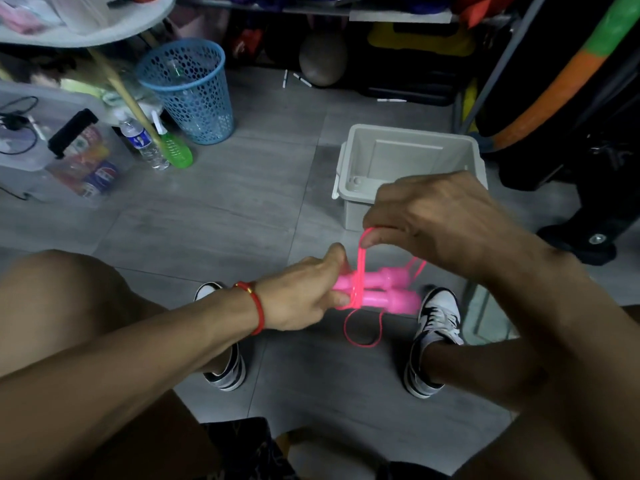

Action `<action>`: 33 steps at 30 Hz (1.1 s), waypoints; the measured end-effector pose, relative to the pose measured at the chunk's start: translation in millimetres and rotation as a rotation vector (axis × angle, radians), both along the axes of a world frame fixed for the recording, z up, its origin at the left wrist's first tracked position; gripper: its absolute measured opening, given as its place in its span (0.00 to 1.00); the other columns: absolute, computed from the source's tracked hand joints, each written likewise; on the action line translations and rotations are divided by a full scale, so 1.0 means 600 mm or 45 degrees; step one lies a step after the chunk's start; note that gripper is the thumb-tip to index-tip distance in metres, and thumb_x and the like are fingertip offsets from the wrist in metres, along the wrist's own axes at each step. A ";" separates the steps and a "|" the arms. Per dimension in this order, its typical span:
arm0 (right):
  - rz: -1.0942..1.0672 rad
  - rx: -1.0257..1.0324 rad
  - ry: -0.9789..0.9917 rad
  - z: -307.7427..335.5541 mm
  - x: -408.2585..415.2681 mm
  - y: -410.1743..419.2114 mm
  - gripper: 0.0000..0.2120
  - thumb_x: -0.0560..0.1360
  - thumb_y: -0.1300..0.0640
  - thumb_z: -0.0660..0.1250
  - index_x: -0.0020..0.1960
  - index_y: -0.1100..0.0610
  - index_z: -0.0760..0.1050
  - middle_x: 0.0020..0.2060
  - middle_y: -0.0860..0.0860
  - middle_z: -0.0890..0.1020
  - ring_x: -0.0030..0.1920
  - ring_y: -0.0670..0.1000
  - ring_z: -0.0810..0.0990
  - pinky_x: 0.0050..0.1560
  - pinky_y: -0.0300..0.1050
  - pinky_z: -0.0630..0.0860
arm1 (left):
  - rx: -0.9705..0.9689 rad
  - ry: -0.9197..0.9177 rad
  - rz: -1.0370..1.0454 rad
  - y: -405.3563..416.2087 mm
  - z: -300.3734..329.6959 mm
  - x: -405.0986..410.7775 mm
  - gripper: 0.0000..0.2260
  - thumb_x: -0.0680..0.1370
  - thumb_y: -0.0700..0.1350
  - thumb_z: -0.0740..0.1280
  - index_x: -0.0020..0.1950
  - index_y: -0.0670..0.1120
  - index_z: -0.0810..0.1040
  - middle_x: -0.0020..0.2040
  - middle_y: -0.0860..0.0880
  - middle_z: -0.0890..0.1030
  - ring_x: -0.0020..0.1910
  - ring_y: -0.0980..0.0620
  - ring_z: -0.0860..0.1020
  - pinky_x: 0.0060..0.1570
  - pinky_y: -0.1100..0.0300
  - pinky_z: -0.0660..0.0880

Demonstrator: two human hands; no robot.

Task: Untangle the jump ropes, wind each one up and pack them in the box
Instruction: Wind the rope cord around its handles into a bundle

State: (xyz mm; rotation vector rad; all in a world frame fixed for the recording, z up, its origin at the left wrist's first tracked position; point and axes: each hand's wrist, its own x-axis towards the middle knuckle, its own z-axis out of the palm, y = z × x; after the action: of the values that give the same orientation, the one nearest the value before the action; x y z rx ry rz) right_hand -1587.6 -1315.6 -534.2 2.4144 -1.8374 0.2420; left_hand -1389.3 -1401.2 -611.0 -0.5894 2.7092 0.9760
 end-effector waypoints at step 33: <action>-0.244 0.757 -1.318 -0.140 0.044 -0.005 0.11 0.84 0.52 0.61 0.47 0.55 0.77 0.29 0.46 0.73 0.31 0.46 0.70 0.37 0.41 0.70 | 0.737 0.704 0.752 -0.087 0.016 0.051 0.14 0.78 0.38 0.66 0.62 0.36 0.73 0.40 0.41 0.78 0.27 0.56 0.68 0.27 0.64 0.67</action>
State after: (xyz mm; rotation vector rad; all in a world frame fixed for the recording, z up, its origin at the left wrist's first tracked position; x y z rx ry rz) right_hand -1561.5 -1318.5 -618.0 2.6648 -2.8557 1.2929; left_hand -1358.8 -1453.5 -601.6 -1.1496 2.4620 2.2529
